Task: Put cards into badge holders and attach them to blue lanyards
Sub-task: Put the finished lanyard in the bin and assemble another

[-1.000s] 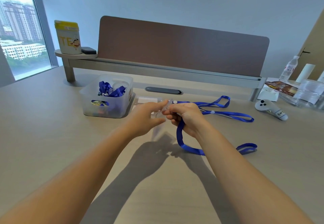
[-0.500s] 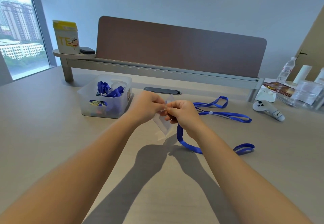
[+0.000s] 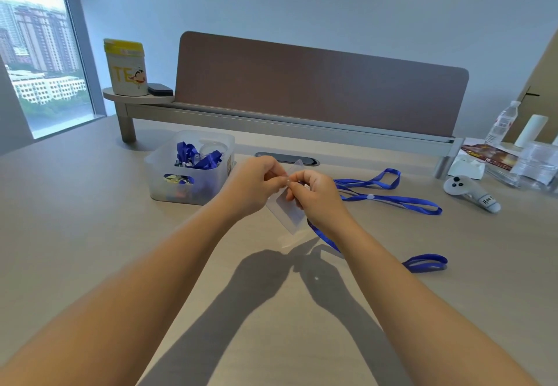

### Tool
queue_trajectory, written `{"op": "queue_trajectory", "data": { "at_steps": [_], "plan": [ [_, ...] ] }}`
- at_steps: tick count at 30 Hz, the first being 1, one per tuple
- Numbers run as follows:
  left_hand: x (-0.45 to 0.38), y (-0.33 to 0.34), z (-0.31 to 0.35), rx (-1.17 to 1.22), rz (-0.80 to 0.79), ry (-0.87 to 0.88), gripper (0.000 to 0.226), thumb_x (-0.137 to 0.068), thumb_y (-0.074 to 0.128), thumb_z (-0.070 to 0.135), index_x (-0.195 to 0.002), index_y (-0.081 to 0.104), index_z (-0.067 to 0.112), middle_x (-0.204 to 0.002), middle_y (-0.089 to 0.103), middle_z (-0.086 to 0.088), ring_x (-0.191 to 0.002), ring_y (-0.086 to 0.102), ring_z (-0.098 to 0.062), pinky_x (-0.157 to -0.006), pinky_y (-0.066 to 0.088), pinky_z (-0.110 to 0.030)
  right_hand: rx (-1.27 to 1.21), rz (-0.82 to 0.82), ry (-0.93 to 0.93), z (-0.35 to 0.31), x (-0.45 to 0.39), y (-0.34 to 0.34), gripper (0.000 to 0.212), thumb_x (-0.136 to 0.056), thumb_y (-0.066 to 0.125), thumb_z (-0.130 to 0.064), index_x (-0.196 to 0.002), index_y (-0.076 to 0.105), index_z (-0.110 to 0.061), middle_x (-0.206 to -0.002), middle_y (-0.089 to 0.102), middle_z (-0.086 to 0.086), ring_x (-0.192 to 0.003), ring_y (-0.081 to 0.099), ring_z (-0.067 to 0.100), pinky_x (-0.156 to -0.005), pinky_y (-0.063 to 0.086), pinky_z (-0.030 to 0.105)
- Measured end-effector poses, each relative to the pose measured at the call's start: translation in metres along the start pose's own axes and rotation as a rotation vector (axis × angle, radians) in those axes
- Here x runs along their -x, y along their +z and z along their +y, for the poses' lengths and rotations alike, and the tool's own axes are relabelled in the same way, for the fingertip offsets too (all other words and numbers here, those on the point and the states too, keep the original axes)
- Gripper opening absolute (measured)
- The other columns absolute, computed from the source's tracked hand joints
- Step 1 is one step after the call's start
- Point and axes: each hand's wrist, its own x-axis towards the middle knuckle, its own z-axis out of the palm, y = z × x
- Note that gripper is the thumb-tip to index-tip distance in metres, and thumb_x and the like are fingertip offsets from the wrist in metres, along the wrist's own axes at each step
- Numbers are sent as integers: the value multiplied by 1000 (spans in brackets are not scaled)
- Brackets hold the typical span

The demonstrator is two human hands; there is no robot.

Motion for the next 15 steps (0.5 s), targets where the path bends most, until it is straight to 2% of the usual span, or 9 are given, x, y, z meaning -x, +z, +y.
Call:
{"op": "queue_trajectory", "data": {
  "at_steps": [2, 3, 5, 7, 9, 11, 13, 15],
  "plan": [
    [1, 2, -5, 217, -12, -73, 19, -90, 50, 18, -99, 60, 4, -94, 64, -12, -88, 58, -20, -79, 50, -27, -69, -11, 38, -1, -3, -2, 15, -94, 43, -7, -93, 58, -7, -65, 52, -3, -60, 46, 6, -58, 39, 15],
    [2, 3, -8, 382, -27, -164, 20, -90, 48, 22, -99, 58, 6, -92, 62, -9, -91, 58, -22, -78, 50, -27, -121, -13, 74, -2, -5, -3, 14, -94, 43, -7, -94, 57, -7, -67, 54, -2, -60, 46, 7, -57, 40, 16],
    [2, 3, -16, 700, -81, -478, 35, -91, 44, 38, -98, 56, 6, -90, 58, -6, -92, 56, -24, -79, 49, -32, -218, -9, 147, -3, -9, -8, 12, -94, 46, -7, -90, 57, -8, -69, 54, -1, -59, 45, 10, -56, 39, 18],
    [8, 4, -28, 743, -252, -750, 52, -87, 37, 55, -88, 55, 6, -87, 57, -9, -83, 56, -23, -74, 48, -32, -306, -28, 198, -3, -12, -14, 14, -93, 49, -8, -83, 59, -11, -67, 51, 0, -56, 42, 11, -53, 38, 20],
    [14, 10, -37, 726, -493, -867, 64, -84, 31, 64, -84, 54, 5, -78, 57, -10, -69, 55, -19, -62, 47, -29, -377, -69, 219, -4, -12, -18, 16, -92, 50, -8, -79, 59, -13, -66, 49, 2, -55, 40, 10, -52, 37, 20],
    [15, 17, -40, 837, -611, -937, 76, -81, 26, 70, -91, 56, 0, -69, 63, -10, -55, 61, -18, -51, 52, -25, -419, -116, 220, -4, -11, -21, 17, -92, 49, -7, -79, 59, -12, -67, 49, 2, -55, 40, 10, -53, 36, 20],
    [14, 23, -38, 1065, -591, -995, 79, -82, 32, 67, -110, 49, -5, -73, 68, -14, -48, 67, -19, -46, 58, -26, -444, -144, 218, -2, -9, -23, 18, -92, 48, -5, -80, 59, -12, -67, 49, 2, -55, 39, 10, -53, 36, 20],
    [12, 29, -32, 1362, -405, -1032, 71, -85, 50, 48, -125, 37, -10, -86, 64, -20, -53, 70, -26, -47, 59, -31, -461, -156, 220, 1, -8, -26, 20, -92, 47, -3, -79, 60, -12, -66, 49, 1, -54, 38, 10, -53, 34, 20]
  ]
}}
